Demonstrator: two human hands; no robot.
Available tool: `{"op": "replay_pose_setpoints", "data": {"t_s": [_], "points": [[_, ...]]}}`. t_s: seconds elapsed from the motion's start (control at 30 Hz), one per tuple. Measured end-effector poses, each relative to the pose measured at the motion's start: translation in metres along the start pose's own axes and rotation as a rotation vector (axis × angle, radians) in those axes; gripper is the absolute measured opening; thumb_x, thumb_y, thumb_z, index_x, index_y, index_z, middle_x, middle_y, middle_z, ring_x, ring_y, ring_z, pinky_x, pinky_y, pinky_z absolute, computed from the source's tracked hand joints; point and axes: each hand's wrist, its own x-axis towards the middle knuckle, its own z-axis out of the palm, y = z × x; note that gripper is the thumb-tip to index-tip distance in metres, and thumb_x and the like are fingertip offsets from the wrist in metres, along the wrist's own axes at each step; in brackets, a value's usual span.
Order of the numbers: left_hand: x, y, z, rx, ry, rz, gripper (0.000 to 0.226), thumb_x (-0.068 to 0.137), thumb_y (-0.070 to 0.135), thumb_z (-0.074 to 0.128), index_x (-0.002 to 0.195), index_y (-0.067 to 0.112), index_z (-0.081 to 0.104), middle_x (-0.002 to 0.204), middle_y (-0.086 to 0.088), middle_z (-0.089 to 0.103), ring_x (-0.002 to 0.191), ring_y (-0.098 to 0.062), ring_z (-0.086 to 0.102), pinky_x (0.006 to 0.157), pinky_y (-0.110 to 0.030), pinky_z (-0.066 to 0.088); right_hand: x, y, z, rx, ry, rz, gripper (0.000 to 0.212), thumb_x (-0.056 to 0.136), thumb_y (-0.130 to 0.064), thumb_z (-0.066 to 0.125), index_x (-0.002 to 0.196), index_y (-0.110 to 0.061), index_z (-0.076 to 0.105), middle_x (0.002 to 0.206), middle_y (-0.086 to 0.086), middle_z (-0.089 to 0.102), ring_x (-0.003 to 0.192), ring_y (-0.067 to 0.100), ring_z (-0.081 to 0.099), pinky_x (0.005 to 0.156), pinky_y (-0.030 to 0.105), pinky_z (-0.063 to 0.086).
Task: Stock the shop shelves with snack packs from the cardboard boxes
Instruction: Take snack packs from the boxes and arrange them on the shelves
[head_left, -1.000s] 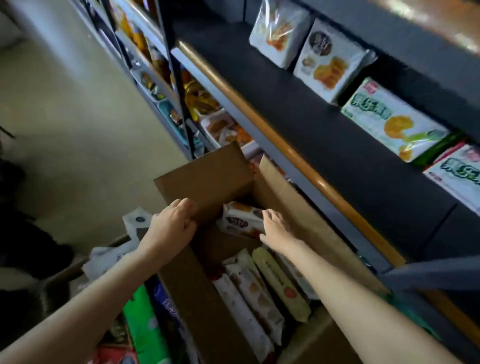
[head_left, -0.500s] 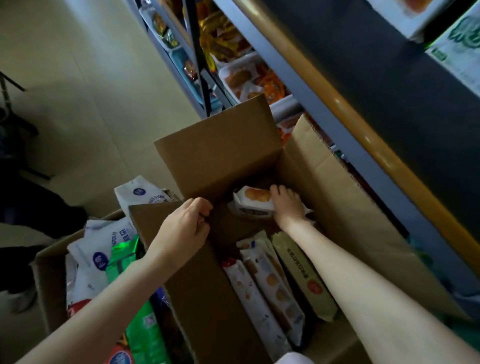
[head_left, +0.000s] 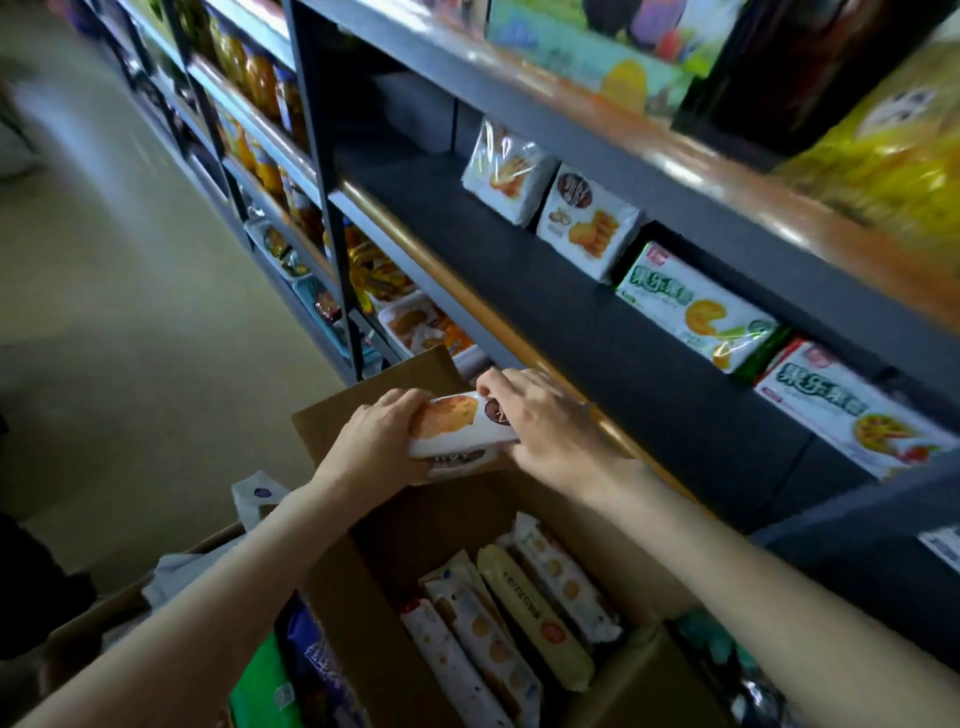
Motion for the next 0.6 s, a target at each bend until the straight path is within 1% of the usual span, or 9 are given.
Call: {"op": "replay_pose_setpoints", "data": {"t_s": [0.1, 0.17, 0.27, 0.33, 0.37, 0.4, 0.47, 0.53, 0.6], "points": [[-0.008, 0.014, -0.025, -0.029, 0.100, 0.074, 0.063, 0.072, 0.028, 0.076, 0.128, 0.022, 0.049, 0.124, 0.001, 0.054, 0.109, -0.021, 0.054, 0.090, -0.033, 0.044, -0.017, -0.005, -0.026, -0.160, 0.040, 0.001, 0.066, 0.074, -0.019, 0.075, 0.131, -0.014, 0.044, 0.124, 0.008, 0.053, 0.116, 0.029, 0.048, 0.103, 0.042, 0.034], [-0.013, 0.017, -0.043, -0.025, 0.142, 0.113, 0.061, 0.073, 0.027, 0.076, 0.128, 0.022, 0.050, 0.123, 0.001, 0.055, 0.110, -0.022, 0.054, 0.090, -0.034, 0.044, -0.029, -0.004, -0.035, -0.195, 0.044, 0.078, 0.073, 0.078, -0.031, 0.073, 0.140, -0.018, 0.036, 0.133, 0.005, 0.046, 0.120, 0.026, 0.044, 0.102, 0.040, 0.033], [-0.015, 0.014, -0.063, 0.042, 0.177, 0.208, 0.060, 0.075, 0.027, 0.074, 0.130, 0.025, 0.049, 0.127, 0.000, 0.053, 0.116, -0.024, 0.050, 0.096, -0.040, 0.043, -0.044, -0.009, -0.039, 0.096, 0.161, 0.182, 0.065, 0.081, -0.038, 0.067, 0.137, -0.022, 0.039, 0.130, -0.001, 0.049, 0.112, 0.017, 0.050, 0.089, 0.032, 0.045], [-0.007, 0.011, -0.071, 0.063, 0.194, 0.265, 0.061, 0.077, 0.024, 0.073, 0.132, 0.025, 0.047, 0.130, 0.001, 0.051, 0.121, -0.023, 0.047, 0.100, -0.041, 0.041, -0.045, -0.013, -0.038, 0.282, 0.252, 0.212, 0.065, 0.078, -0.049, 0.062, 0.134, -0.021, 0.043, 0.127, -0.004, 0.049, 0.107, 0.008, 0.051, 0.083, 0.020, 0.044], [0.000, 0.011, -0.073, 0.079, 0.212, 0.303, 0.061, 0.077, 0.024, 0.072, 0.133, 0.026, 0.046, 0.130, 0.002, 0.050, 0.120, -0.023, 0.046, 0.100, -0.041, 0.041, -0.043, -0.012, -0.035, 0.306, 0.301, 0.219, 0.066, 0.077, -0.051, 0.060, 0.133, -0.020, 0.044, 0.127, -0.005, 0.048, 0.107, 0.005, 0.050, 0.082, 0.015, 0.041], [0.009, 0.012, -0.075, 0.095, 0.249, 0.336, 0.062, 0.077, 0.023, 0.073, 0.133, 0.027, 0.045, 0.130, 0.002, 0.049, 0.120, -0.023, 0.046, 0.099, -0.041, 0.042, -0.038, -0.008, -0.032, 0.303, 0.359, 0.230, 0.064, 0.078, -0.049, 0.061, 0.132, -0.018, 0.045, 0.126, -0.004, 0.049, 0.107, 0.006, 0.051, 0.082, 0.014, 0.041], [0.031, 0.015, -0.073, 0.043, 0.385, 0.341, 0.067, 0.076, 0.020, 0.074, 0.134, 0.027, 0.041, 0.134, 0.000, 0.044, 0.121, -0.024, 0.043, 0.100, -0.042, 0.043, -0.023, 0.007, -0.025, 0.270, 0.500, 0.279, 0.057, 0.081, -0.036, 0.066, 0.130, -0.013, 0.047, 0.125, 0.001, 0.051, 0.110, 0.012, 0.053, 0.083, 0.022, 0.047], [0.054, 0.022, -0.067, -0.141, 0.510, 0.238, 0.071, 0.078, 0.016, 0.072, 0.138, 0.023, 0.034, 0.139, -0.006, 0.037, 0.124, -0.025, 0.041, 0.099, -0.038, 0.042, 0.000, 0.027, -0.016, 0.248, 0.631, 0.347, 0.054, 0.080, -0.019, 0.072, 0.128, -0.010, 0.048, 0.123, 0.005, 0.052, 0.111, 0.016, 0.053, 0.083, 0.025, 0.048], [0.078, 0.023, -0.057, -0.257, 0.528, 0.141, 0.070, 0.083, 0.012, 0.065, 0.141, 0.020, 0.028, 0.141, -0.010, 0.033, 0.125, -0.026, 0.041, 0.095, -0.033, 0.041, 0.027, 0.049, -0.006, 0.226, 0.699, 0.424, 0.052, 0.080, -0.012, 0.072, 0.127, -0.008, 0.049, 0.123, 0.008, 0.052, 0.113, 0.017, 0.052, 0.082, 0.021, 0.045]]}}
